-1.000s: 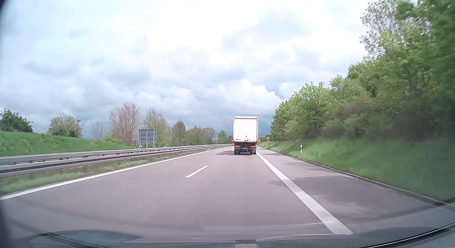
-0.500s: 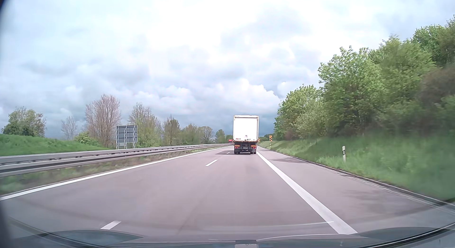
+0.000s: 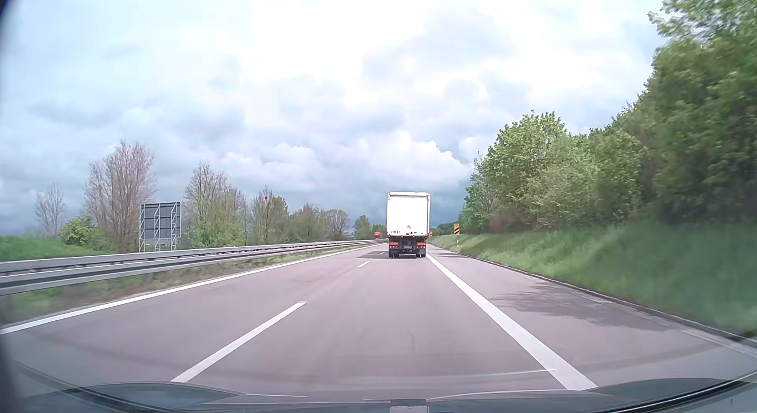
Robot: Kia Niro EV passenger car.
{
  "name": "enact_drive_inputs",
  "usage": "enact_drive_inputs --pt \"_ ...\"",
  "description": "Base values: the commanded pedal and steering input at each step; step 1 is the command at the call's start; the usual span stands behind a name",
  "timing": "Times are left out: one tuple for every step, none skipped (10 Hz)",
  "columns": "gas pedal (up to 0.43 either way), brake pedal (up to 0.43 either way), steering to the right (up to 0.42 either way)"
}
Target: Follow the waypoints while adhering to traffic rules and regulations
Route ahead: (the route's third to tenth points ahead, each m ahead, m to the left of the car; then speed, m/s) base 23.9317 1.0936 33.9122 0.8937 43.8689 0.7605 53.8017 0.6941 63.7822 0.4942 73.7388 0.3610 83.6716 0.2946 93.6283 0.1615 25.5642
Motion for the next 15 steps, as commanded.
enact_drive_inputs --pt "0.268 0.006 0.002" --pt "0.268 0.012 0.002" --pt "0.268 0.012 0.002" --pt "0.268 0.012 0.001" --pt "0.28 0.012 0.002" --pt "0.299 0.012 0.001" --pt "0.311 0.012 0.001" --pt "0.319 0.012 0.001" --pt "0.339 0.012 0.0" --pt "0.37 0.012 -0.003" --pt "0.398 0.012 -0.006" --pt "0.429 0.012 -0.007" --pt "0.441 0.012 -0.008" --pt "0.469 0.012 -0.007" --pt "0.488 0.012 -0.007"
